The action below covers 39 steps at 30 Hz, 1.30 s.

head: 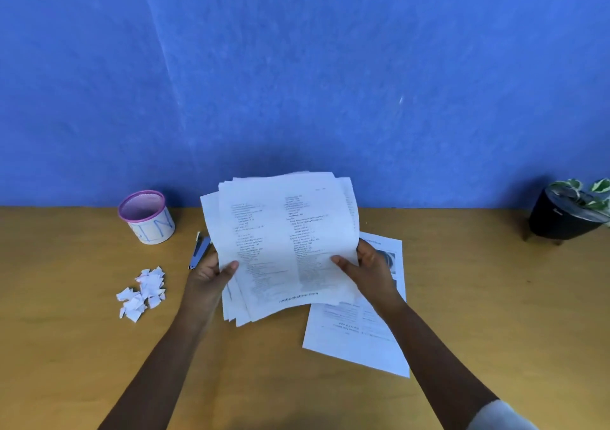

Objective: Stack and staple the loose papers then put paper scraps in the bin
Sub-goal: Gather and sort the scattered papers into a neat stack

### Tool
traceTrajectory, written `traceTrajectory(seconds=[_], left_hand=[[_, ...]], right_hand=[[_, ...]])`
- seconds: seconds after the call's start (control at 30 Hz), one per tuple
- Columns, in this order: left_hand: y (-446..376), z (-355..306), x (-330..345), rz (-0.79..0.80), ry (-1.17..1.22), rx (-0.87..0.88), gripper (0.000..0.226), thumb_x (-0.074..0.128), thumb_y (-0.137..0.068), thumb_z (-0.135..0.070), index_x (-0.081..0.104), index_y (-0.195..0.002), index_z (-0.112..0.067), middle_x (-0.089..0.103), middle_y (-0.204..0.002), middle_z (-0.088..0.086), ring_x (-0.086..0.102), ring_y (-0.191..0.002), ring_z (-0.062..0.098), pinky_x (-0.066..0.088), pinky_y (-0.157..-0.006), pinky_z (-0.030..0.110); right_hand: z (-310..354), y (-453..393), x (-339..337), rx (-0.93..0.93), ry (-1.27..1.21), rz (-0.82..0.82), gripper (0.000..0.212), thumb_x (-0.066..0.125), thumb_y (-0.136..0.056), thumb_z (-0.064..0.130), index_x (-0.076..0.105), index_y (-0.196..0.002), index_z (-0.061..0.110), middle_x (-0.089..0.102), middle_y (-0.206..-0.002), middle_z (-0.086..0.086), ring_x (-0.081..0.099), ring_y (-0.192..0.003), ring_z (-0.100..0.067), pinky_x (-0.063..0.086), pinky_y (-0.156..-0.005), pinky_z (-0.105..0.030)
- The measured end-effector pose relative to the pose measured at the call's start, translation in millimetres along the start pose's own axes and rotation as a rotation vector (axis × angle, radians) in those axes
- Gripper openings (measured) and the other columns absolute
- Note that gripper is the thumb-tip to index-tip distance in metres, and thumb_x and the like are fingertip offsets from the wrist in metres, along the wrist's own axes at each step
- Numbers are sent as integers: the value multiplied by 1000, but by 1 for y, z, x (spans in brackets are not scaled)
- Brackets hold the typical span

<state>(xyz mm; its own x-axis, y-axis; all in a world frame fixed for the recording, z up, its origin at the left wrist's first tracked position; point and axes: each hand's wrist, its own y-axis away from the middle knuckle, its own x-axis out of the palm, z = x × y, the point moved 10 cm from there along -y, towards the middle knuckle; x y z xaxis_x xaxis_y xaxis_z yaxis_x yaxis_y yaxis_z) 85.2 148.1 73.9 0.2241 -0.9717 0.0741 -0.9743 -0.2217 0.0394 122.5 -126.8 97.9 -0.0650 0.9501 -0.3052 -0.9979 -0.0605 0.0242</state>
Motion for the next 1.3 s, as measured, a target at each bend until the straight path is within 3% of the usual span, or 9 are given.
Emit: traceTrajectory(seconds=[0.13,0.27,0.37,0.43,0.57,0.73,0.9,1.13,1.3], left_hand=[[0,-14,2,4,29,16,22,55,-85,1,65,-98,-15,72,-78,-23,66,-79,-6,51,-66,7],[-2,-29,13,6,-51,68,18,57,-84,3,64,-75,-11,66,-56,-23,61,-59,-9,44,-56,3],[2,-45,18,-65,-18,149,24,57,-85,0,61,-107,-6,70,-85,-23,63,-79,-13,49,-69,3],[6,-54,26,-73,-2,193,32,56,-85,-2,57,-117,-4,65,-108,-9,63,-91,-7,50,-78,7],[9,-59,34,-78,-27,197,27,58,-84,-3,61,-107,-17,69,-90,-30,64,-88,-7,52,-76,10],[9,-60,33,-61,47,161,36,63,-80,-8,54,-113,-20,66,-108,-7,63,-102,14,56,-78,25],[1,-76,30,-23,92,194,45,74,-68,-31,59,-110,-22,71,-103,-12,66,-98,12,56,-77,25],[1,-89,35,65,96,176,43,80,-53,-41,61,-91,-31,71,-84,-23,68,-88,8,53,-61,17],[5,-103,48,200,119,199,30,78,-50,-46,70,-79,-43,72,-81,-22,68,-81,0,53,-60,16]], right_hand=[[12,7,-6,10,-83,27,26,69,-82,12,62,-96,33,69,-95,22,66,-87,6,52,-75,-12],[26,14,-9,12,-148,8,55,61,-79,-8,53,-34,24,51,-32,16,50,-38,9,40,-44,-9],[32,14,-4,-50,-159,4,17,67,-79,0,66,-74,16,66,-64,18,59,-53,15,43,-48,-3],[32,12,-1,-53,-195,-24,16,65,-85,6,67,-95,19,67,-85,15,63,-70,14,49,-63,-5],[39,13,5,-32,-205,-30,18,72,-80,16,63,-88,30,66,-85,16,63,-79,2,52,-62,-8],[37,14,6,25,-236,-14,23,77,-73,17,61,-83,29,66,-79,18,62,-76,2,50,-60,-8],[47,10,5,-18,-333,9,22,81,-69,11,71,-81,26,75,-81,12,69,-83,-7,55,-74,-23],[47,4,-7,-7,-345,39,75,88,-46,42,63,-108,9,70,-109,-12,65,-104,-32,52,-91,-53],[48,5,-7,-12,-331,79,89,89,-35,56,64,-109,13,69,-112,-12,63,-109,-31,50,-94,-52]])
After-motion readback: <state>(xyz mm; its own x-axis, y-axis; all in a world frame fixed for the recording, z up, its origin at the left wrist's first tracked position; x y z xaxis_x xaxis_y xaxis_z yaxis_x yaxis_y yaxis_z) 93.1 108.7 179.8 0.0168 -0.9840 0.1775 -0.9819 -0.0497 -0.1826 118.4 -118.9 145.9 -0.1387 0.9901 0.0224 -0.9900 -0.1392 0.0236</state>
